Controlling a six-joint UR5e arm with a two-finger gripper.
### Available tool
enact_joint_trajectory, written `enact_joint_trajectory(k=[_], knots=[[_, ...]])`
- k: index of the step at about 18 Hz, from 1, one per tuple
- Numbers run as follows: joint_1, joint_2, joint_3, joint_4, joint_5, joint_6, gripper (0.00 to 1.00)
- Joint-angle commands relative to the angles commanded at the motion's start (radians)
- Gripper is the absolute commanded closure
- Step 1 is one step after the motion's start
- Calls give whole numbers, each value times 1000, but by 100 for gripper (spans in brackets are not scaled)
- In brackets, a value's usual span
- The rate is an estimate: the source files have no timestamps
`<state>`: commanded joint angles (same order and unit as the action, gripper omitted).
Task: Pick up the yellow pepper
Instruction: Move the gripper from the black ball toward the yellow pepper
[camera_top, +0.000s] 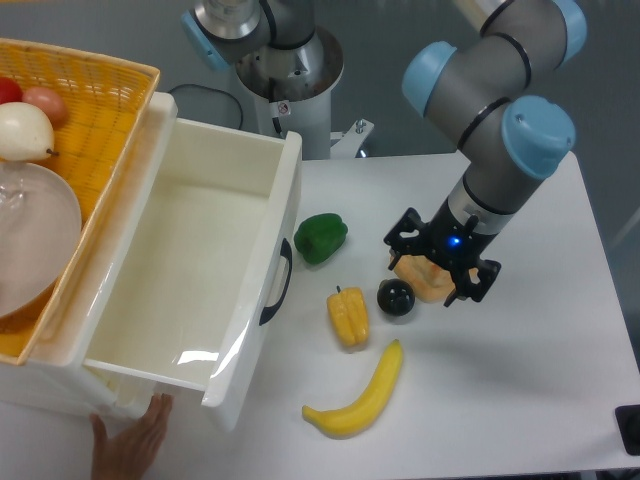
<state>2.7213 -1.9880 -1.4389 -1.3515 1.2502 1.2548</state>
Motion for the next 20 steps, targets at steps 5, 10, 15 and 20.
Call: enact_joint_trajectory(k=[5,10,15,20], knots=[[-1,-2,-3,9,0,11,0],[-11,9,-55,32,0,-3,0],[-28,11,-87,69,0,-118,0],[-46,6,-110,74,5,-305,0]])
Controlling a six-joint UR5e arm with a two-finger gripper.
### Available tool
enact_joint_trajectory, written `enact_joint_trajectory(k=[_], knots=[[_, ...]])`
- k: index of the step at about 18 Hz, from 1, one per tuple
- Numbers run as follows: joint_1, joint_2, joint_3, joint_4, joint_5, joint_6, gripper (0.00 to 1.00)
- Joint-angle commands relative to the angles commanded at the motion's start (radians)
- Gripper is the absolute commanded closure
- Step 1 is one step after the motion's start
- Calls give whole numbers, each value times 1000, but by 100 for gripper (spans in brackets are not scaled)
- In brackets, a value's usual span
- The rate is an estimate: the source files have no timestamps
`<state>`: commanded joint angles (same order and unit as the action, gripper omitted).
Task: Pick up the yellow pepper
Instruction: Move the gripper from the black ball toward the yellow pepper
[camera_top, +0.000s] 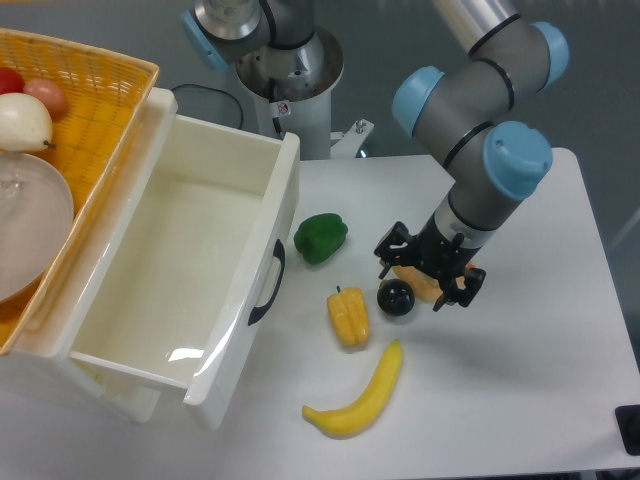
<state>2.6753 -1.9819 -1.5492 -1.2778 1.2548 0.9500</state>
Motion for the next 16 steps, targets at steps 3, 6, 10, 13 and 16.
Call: enact_joint_trajectory(k=[3,6,10,13,16], knots=[[-5,6,-32,3,9,-69,0],[-29,6,-52,15,21,-73,0],[-54,2,-63,32,78,-118,0],[-69,-12,-60,32,135,-152,0],[-89,-37,-46,37,156,-168,0]])
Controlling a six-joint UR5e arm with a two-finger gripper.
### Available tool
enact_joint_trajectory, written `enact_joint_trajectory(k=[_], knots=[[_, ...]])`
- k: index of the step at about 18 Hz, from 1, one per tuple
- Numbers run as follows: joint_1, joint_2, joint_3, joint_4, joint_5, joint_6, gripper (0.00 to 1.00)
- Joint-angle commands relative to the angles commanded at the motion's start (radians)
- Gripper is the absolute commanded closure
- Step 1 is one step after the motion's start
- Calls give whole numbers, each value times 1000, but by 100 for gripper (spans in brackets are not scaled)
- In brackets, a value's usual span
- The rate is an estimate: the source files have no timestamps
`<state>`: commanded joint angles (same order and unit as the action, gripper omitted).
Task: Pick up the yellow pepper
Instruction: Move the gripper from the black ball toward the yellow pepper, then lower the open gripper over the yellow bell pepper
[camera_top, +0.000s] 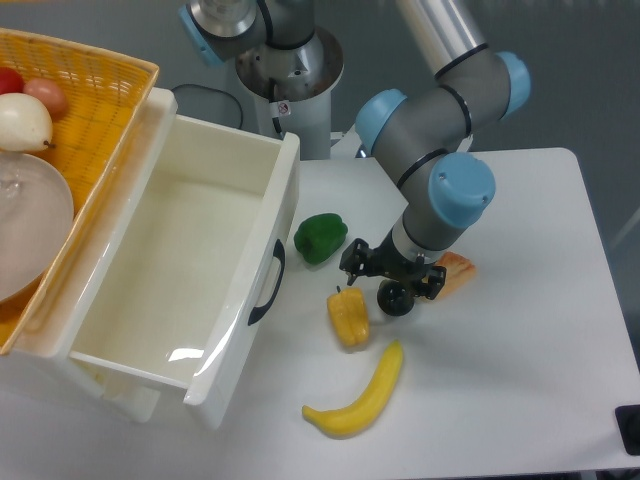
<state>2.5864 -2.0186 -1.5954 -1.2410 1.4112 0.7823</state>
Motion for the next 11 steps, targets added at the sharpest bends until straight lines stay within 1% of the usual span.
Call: enact_joint_trajectory(k=[3,6,8,11], knots=[[-17,-29,26,-3,12,-9,0],[-25,-38,28,-5,9,-15,0],[-32,-40,17,-3,11,-21,0],[-32,-42,18,3,11,-61,0]])
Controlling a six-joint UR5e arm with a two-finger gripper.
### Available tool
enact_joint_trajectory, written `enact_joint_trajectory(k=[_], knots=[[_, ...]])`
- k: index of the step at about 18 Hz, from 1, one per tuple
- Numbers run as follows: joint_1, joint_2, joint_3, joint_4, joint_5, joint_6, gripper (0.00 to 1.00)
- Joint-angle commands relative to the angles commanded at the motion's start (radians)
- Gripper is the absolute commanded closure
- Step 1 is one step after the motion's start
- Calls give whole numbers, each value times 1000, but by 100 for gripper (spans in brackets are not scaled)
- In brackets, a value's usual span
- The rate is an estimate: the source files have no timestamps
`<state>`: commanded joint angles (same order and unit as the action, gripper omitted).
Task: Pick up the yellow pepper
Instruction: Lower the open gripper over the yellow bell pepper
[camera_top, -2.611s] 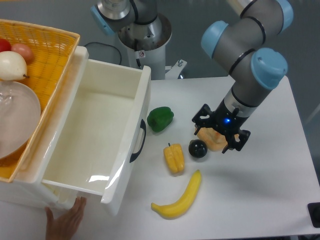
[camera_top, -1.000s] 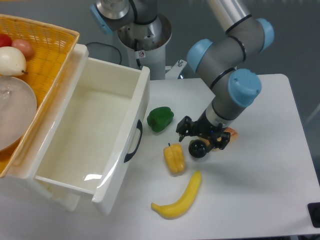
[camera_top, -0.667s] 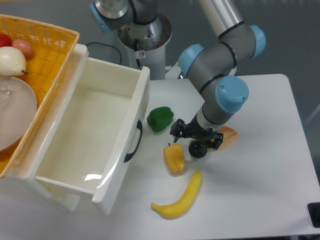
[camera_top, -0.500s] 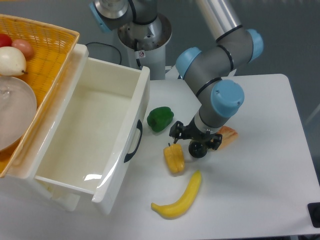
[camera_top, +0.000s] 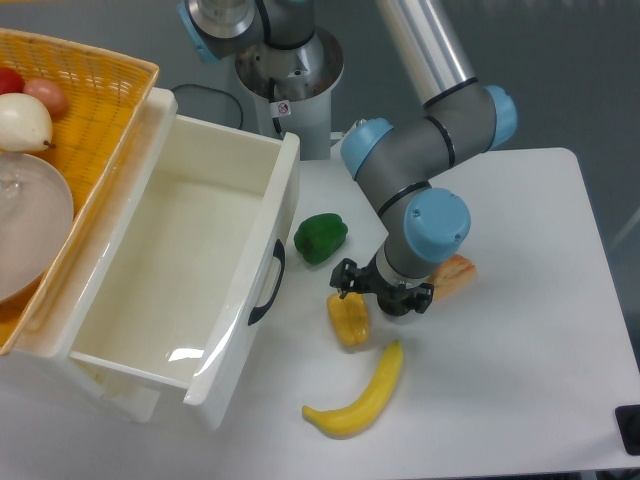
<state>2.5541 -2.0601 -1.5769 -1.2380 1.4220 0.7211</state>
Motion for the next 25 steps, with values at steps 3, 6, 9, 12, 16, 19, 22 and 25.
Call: enact_joint_trajectory(k=[3,6,9,12,16,19,22,25], knots=[[-6,2,0,2,2,-31,0],[-14,-6,3,12,3,-71,0],[-21,-11,2,15,5,-80,0],[-32,-17,2,15,5,-92,0],[-34,-17,0,20,6,-100,0],[-41,-23,-2,22,17,-100,0],[-61,-40,-2,34,58,-103,0],[-63,-45,0,51,63,-126,0]])
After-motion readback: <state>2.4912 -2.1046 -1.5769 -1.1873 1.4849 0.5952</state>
